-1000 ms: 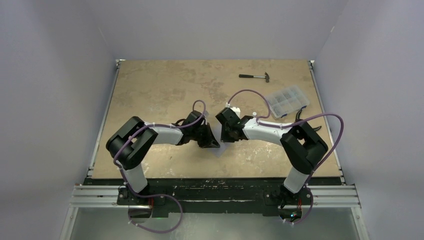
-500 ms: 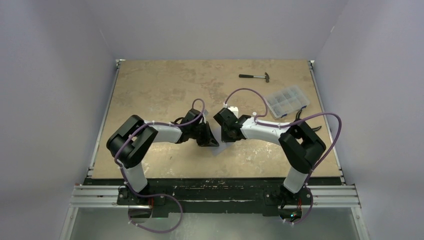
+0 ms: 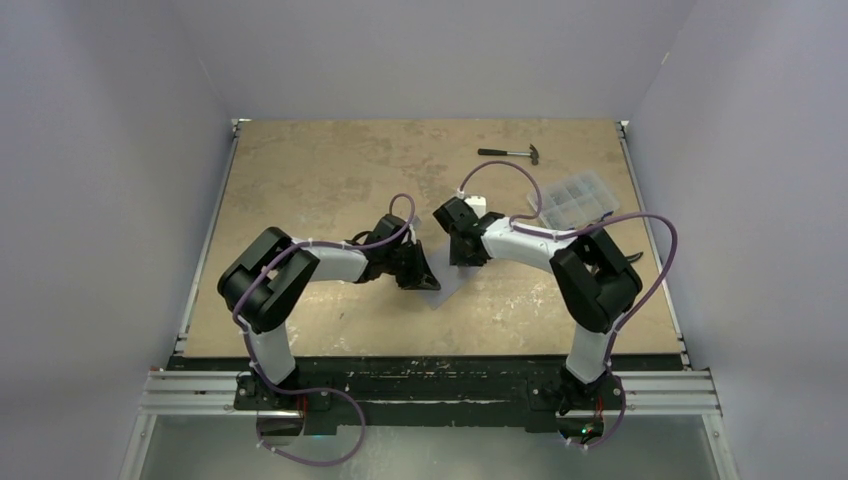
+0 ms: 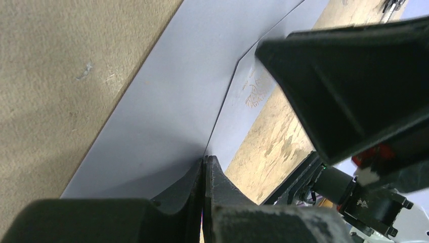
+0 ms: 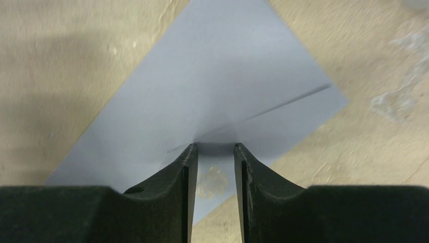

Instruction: Place the letter into the envelope and seal it

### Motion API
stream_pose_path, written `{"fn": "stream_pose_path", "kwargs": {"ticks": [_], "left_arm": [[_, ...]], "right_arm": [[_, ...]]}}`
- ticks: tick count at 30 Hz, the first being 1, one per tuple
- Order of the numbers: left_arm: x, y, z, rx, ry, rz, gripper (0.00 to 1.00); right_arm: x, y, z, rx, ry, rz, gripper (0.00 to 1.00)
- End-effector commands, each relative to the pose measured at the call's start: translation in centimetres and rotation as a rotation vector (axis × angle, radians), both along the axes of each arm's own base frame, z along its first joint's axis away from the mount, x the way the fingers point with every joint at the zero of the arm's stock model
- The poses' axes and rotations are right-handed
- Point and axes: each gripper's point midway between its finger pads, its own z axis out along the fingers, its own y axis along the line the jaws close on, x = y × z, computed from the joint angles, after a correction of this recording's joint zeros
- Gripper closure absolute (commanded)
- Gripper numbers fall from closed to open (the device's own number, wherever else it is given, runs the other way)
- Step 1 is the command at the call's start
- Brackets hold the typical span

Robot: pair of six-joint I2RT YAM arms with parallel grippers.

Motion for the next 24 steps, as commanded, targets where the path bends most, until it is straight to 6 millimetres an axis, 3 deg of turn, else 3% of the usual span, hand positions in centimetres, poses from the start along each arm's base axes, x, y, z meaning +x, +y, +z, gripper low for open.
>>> {"fn": "stream_pose_path", "kwargs": {"ticks": [1, 5, 7, 11, 14, 17, 24], "left_arm": [[-4.8, 9.5, -9.2, 0.462, 0.146, 0.015, 1.0], [-4.9, 9.6, -9.3, 0.465, 0.148, 0.013, 1.0], [-4.8, 9.4, -9.2, 0.457, 0.145, 0.014, 1.0], [-4.6, 8.9, -8.9, 0.437, 0.142, 0.013, 1.0], [-4.4, 8.6, -8.9, 0.431, 0.144, 0.014, 1.0], [-4.3, 8.5, -8.9, 0.428, 0.144, 0.015, 1.0], [-4.4, 8.6, -9.0, 0.431, 0.147, 0.014, 1.0]], "right_arm": [[0.8, -4.8, -2.0, -0.2, 0.023, -0.053, 0.64], [1.8, -5.7, -1.8, -0.217, 0.008, -0.078, 0.64], [2.9, -5.2, -0.5, -0.193, -0.038, -0.065, 0.65], [3.5, 0.9, 5.2, 0.031, -0.171, 0.176, 0.68], [1.7, 4.4, 7.4, 0.098, -0.21, 0.342, 0.73], [0.2, 5.5, 6.4, 0.108, -0.172, 0.399, 0.78], [-1.6, 4.7, 2.6, 0.042, -0.077, 0.369, 0.82]]}}
